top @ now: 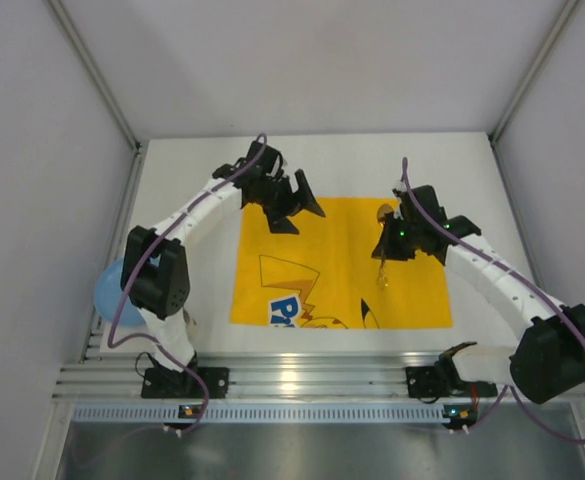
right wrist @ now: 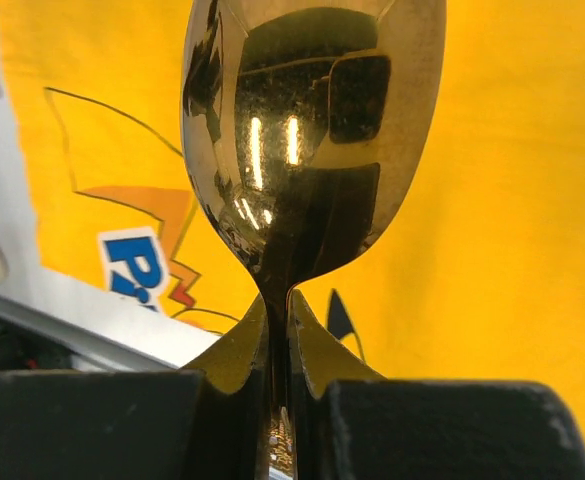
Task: Set the dinner table for one person
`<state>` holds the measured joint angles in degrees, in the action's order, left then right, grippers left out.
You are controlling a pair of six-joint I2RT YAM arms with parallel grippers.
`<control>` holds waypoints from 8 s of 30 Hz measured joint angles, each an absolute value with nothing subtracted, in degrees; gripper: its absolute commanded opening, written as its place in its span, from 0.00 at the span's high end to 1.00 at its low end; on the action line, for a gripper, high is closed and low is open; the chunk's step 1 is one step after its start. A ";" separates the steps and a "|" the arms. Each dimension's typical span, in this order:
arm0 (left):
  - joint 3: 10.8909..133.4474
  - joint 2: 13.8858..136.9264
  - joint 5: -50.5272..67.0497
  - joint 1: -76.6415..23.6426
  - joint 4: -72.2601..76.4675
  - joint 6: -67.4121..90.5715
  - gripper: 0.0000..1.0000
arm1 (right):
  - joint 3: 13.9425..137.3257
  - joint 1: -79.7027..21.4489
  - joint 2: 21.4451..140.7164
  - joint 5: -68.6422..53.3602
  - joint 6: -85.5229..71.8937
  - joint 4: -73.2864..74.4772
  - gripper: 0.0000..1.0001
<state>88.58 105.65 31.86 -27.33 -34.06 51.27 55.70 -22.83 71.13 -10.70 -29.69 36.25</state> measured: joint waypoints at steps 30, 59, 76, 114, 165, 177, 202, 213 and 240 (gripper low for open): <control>74.76 81.17 -16.78 -20.49 -68.16 32.29 0.13 | 60.53 -20.75 91.53 14.13 -19.73 41.58 0.37; 64.18 101.54 -25.41 6.24 -56.53 29.69 0.48 | 65.19 -20.71 75.46 5.32 -21.82 53.74 0.37; 65.08 104.29 -12.99 6.26 -53.19 28.08 0.92 | 69.10 -20.71 75.42 6.70 -20.49 57.98 0.38; 87.68 109.78 -11.07 -19.81 -52.66 24.32 0.35 | 63.18 -20.71 72.60 7.84 -22.17 56.18 0.38; 116.79 129.10 -4.19 -57.06 -59.53 24.99 0.69 | 68.12 -19.11 65.65 13.26 -24.75 63.26 0.00; 111.55 129.08 6.52 -55.55 -52.05 28.64 0.15 | 70.28 -18.94 64.20 16.21 -25.32 64.95 0.00; 56.58 93.58 -3.09 -11.16 -46.48 19.25 0.26 | 72.49 -18.94 70.74 8.99 -25.47 60.88 0.00; 62.13 102.04 0.45 -11.73 -49.17 18.24 0.83 | 74.83 -18.83 71.37 8.71 -24.05 60.49 0.00; 86.30 109.21 -4.03 -21.96 -52.31 24.18 1.00 | 77.32 -17.43 70.91 8.27 -22.28 61.12 0.00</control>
